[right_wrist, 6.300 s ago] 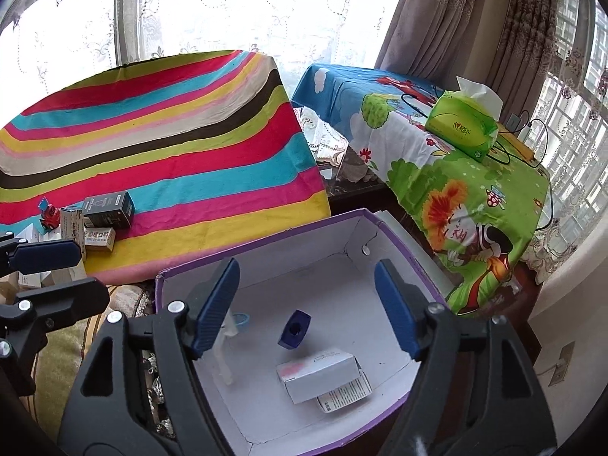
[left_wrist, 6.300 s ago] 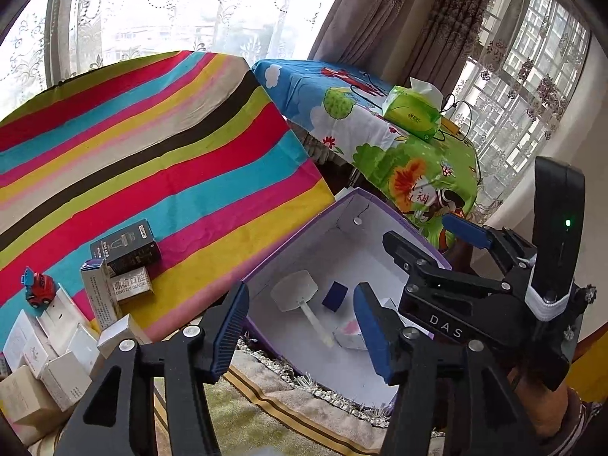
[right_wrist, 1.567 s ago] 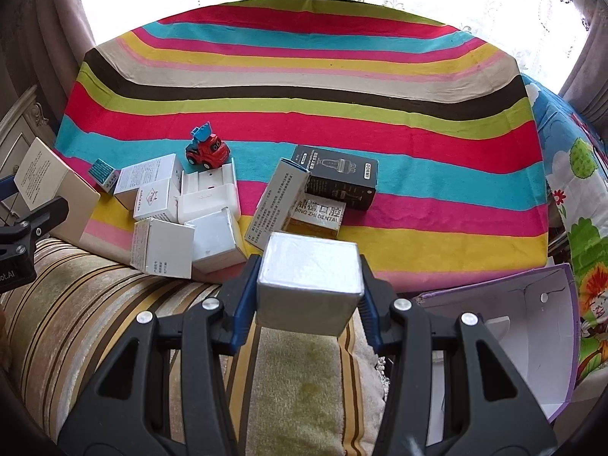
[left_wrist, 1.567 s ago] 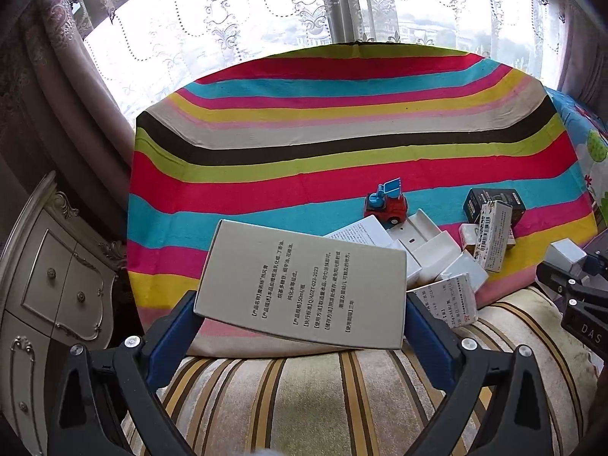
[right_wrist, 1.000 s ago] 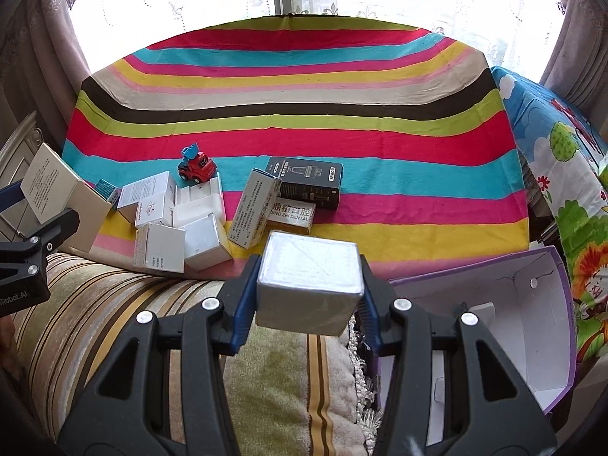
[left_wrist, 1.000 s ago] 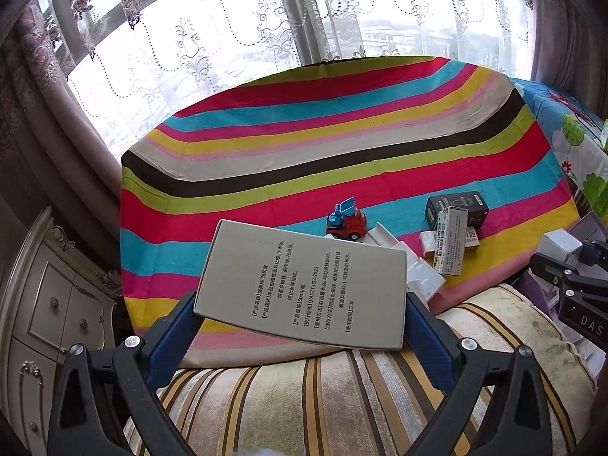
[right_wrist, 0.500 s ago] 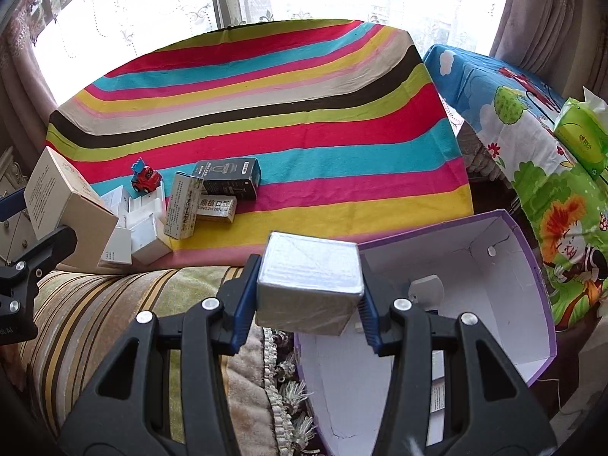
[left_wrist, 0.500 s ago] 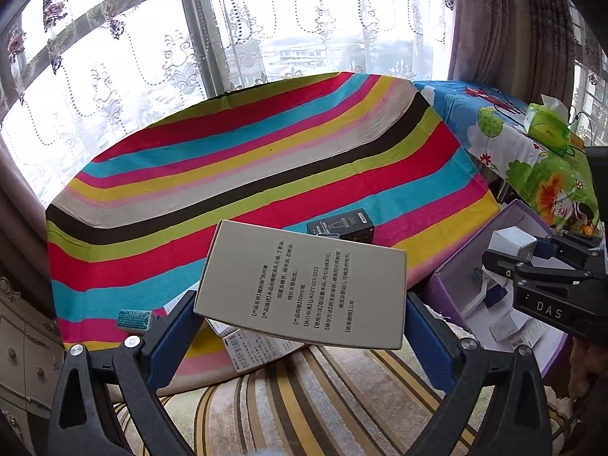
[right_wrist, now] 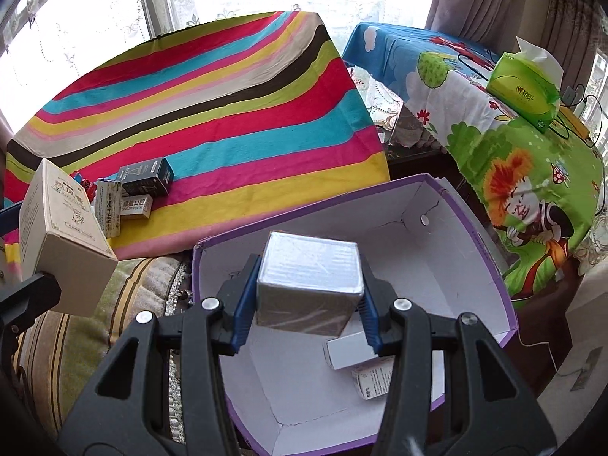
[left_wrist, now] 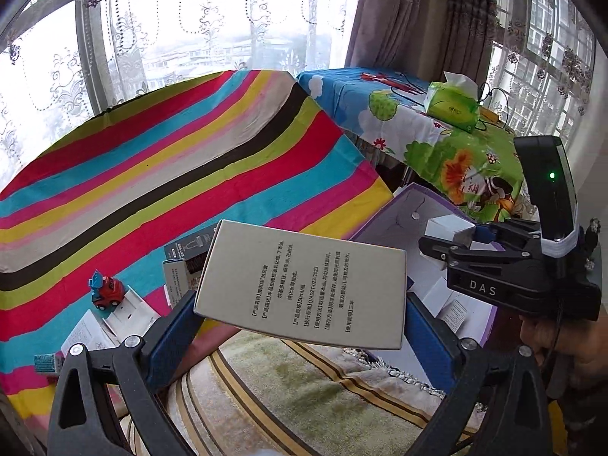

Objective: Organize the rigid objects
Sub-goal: 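Lift and carry the beige box and silver cube toward the purple box, then open the left gripper over the purple box while the right releases the silver cube inside, then move both grippers back over the boxes on the striped cloth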

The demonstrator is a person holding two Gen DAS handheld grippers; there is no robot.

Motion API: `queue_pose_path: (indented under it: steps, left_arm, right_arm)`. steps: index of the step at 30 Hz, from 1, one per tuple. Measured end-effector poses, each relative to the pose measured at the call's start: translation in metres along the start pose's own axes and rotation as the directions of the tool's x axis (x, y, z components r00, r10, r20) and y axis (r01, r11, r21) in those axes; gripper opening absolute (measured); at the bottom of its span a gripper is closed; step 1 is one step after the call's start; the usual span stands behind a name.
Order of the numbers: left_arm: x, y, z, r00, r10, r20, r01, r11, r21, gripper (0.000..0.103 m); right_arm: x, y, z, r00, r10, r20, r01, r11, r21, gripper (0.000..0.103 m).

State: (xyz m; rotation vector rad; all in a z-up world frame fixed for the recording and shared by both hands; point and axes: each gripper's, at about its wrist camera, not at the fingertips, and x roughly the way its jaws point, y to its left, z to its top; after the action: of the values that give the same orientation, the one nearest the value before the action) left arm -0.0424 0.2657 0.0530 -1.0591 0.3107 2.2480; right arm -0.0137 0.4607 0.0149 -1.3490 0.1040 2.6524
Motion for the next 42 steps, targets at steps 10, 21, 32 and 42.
queue_pose_path:
  steps: [10,21,32,42]
  left_arm:
    - [0.02,-0.032,0.011,0.984,-0.174,-0.04,0.176,0.983,0.054,0.102]
    - [0.016,-0.024,0.013,0.982,-0.191,-0.006,0.191,0.981,0.028,0.103]
    - [-0.012,0.013,0.017,0.983,-0.168,0.073,0.17,0.985,-0.024,0.103]
    - [-0.023,0.058,0.003,0.99,-0.109,0.086,0.119,0.985,-0.123,0.102]
  right_arm:
    - [-0.005,-0.017,0.002,0.996,-0.083,0.02,0.082,0.996,0.019,0.052]
    - [-0.008,-0.016,0.004,0.993,-0.119,0.028,0.118,0.993,0.01,0.077]
    - [-0.01,-0.007,0.007,0.993,-0.112,0.029,0.113,0.994,-0.01,0.08]
    - [-0.006,0.026,0.009,0.999,-0.045,0.022,0.046,0.996,-0.072,0.083]
